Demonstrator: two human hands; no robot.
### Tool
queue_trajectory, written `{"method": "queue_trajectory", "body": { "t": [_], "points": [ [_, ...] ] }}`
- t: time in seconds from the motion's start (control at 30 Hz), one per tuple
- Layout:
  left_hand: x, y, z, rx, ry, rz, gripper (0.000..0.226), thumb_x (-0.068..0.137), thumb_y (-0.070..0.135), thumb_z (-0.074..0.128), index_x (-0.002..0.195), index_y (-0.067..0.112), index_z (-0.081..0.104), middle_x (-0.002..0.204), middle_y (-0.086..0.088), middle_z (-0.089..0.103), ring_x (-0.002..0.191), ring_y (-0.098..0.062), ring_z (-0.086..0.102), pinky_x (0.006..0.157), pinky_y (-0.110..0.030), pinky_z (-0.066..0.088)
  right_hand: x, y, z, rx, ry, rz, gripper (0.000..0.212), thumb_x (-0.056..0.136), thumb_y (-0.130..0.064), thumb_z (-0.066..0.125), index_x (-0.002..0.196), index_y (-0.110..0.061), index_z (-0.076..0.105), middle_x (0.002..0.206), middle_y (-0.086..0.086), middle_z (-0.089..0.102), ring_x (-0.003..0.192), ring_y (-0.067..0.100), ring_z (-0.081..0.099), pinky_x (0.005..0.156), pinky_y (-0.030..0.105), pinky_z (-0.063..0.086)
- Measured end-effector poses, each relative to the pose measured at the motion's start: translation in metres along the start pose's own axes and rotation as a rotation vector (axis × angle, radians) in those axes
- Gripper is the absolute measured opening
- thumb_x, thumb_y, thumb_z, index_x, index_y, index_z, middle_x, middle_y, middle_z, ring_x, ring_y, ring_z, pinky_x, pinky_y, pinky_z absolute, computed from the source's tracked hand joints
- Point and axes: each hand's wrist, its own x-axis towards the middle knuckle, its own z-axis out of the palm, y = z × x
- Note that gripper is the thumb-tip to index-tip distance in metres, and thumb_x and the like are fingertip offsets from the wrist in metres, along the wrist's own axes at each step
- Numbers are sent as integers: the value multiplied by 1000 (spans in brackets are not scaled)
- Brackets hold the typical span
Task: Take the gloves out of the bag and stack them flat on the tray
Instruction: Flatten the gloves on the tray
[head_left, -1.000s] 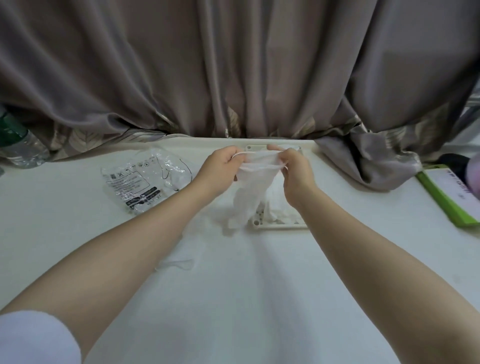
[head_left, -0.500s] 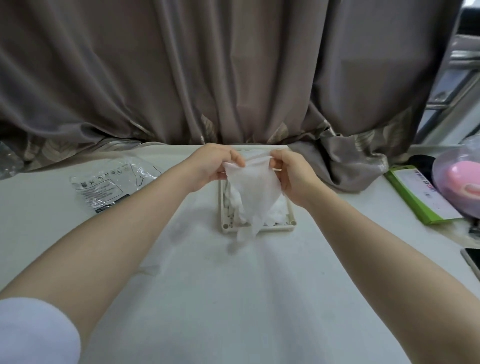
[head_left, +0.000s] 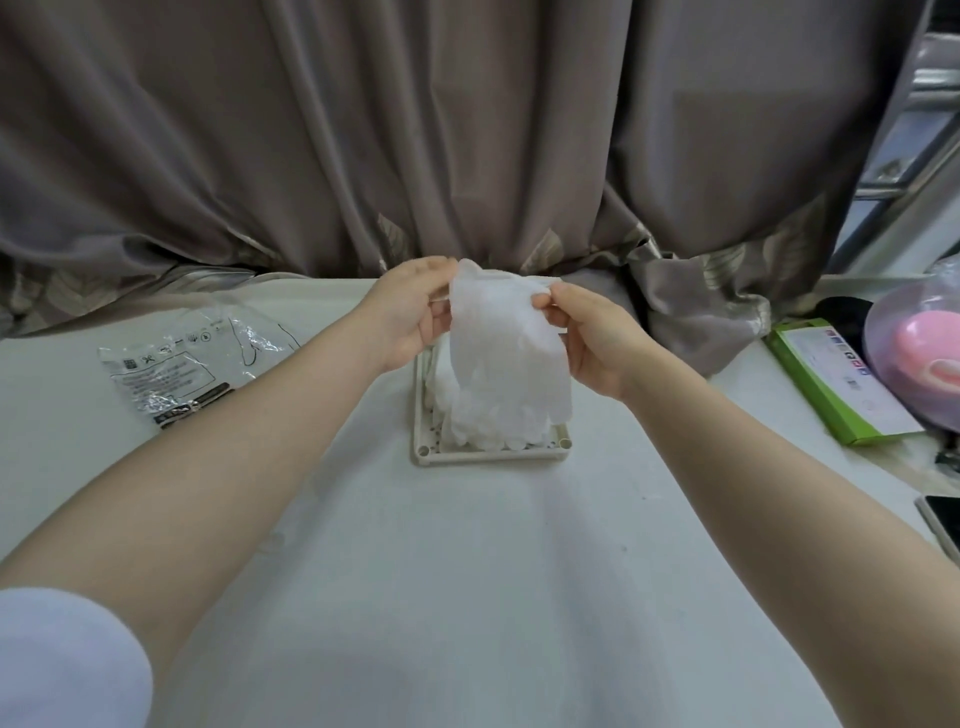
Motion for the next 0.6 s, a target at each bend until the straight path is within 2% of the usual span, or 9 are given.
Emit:
{"method": "queue_trajectory", "body": {
  "t": [0.07,0.1,0.13,0.2,0.23,0.3,0.43,0.5,0.6],
  "points": [
    [3,-3,1,75,-145,-127,40,96,47,39,102,17,65,88,4,71,78,-9,65,68,-19,53,6,-3,-5,67,16,-1,34,102,-28,37,78,-20,59,64,-8,54,56,9,50,50,20,42],
    [3,-6,1,157,-211,-188,45,93,53,39,107,20,64,94,4,71,83,-9,65,76,-20,53,8,-4,-6,117,28,5,32,102,-28,38,79,-19,59,66,-7,55,59,9,51,52,20,44],
    [5,-12,1,228,-258,-229,41,92,52,43,108,21,63,98,3,70,88,-10,64,87,-23,50,12,-6,-8,168,34,12,31,102,-29,39,82,-18,60,67,-5,57,60,8,55,54,20,47],
    [8,-22,2,272,-280,-247,22,92,32,54,104,16,63,100,0,68,95,-14,62,101,-30,43,16,-8,-9,207,34,11,30,103,-30,37,89,-16,59,73,-2,64,65,10,62,61,22,53],
    [10,-26,3,248,-260,-222,15,92,23,56,101,13,63,98,-1,68,94,-15,62,100,-29,45,18,-8,-10,196,34,12,29,103,-30,36,93,-15,59,79,0,67,71,12,65,66,26,54],
    [13,-30,3,184,-217,-148,11,93,15,54,98,11,63,93,-1,69,87,-14,64,87,-24,52,26,-6,-17,185,60,12,26,102,-29,38,102,-13,58,90,5,66,81,17,64,76,31,52],
    [10,-29,-2,262,-160,-45,13,98,16,47,93,11,57,83,-1,61,66,-9,58,63,-19,52,31,6,-21,251,242,15,27,104,-27,34,96,-13,55,72,3,66,66,16,62,66,30,51],
    [8,-28,1,358,-173,-31,13,99,15,45,96,5,52,77,-4,54,51,-7,53,51,-17,48,32,14,-16,251,293,5,28,104,-25,34,90,-14,55,75,3,63,68,16,59,67,30,48],
    [7,-29,6,426,-165,-6,15,99,14,44,87,6,48,72,-8,48,38,-3,43,44,-16,40,35,22,-12,293,312,69,28,102,-21,37,82,-13,53,67,1,59,57,13,56,54,24,47]
  ]
}}
